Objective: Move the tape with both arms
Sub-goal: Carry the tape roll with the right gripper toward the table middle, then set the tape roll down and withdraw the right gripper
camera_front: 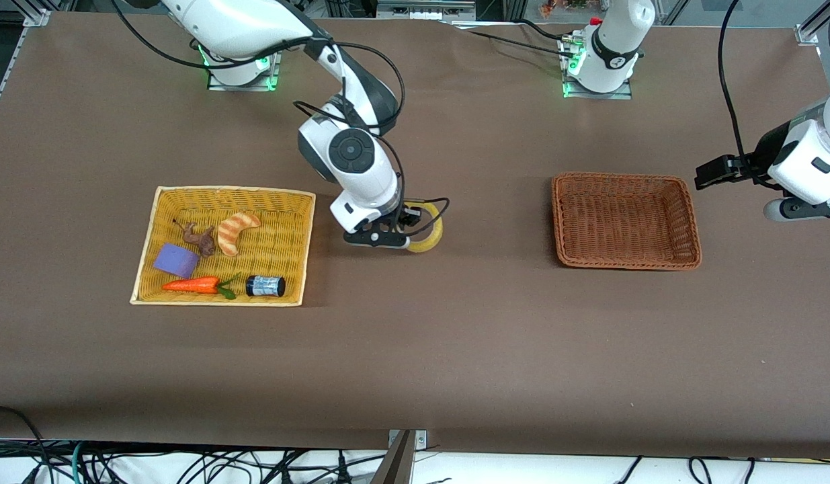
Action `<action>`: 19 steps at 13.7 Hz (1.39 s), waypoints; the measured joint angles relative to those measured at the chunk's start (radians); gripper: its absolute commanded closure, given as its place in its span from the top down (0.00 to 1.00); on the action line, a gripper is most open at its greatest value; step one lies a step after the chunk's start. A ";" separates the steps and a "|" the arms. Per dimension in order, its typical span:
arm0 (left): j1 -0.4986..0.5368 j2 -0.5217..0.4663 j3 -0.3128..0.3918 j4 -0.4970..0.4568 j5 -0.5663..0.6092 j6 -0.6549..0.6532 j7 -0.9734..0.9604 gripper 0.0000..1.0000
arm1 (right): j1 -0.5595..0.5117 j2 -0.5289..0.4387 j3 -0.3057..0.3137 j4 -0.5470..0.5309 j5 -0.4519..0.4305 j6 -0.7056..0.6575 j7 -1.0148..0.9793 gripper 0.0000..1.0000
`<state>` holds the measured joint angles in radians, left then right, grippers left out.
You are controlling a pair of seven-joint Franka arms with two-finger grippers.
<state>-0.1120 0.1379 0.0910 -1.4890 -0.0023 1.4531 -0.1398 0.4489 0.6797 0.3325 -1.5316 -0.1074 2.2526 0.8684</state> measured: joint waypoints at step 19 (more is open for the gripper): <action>-0.039 -0.001 -0.044 -0.006 0.000 -0.001 0.000 1.00 | 0.069 -0.022 -0.108 0.057 -0.087 -0.064 -0.102 0.99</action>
<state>-0.1513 0.1364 0.0474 -1.4952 -0.0027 1.4516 -0.1399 0.5175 0.6578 0.2242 -1.4743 -0.1948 2.1886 0.7666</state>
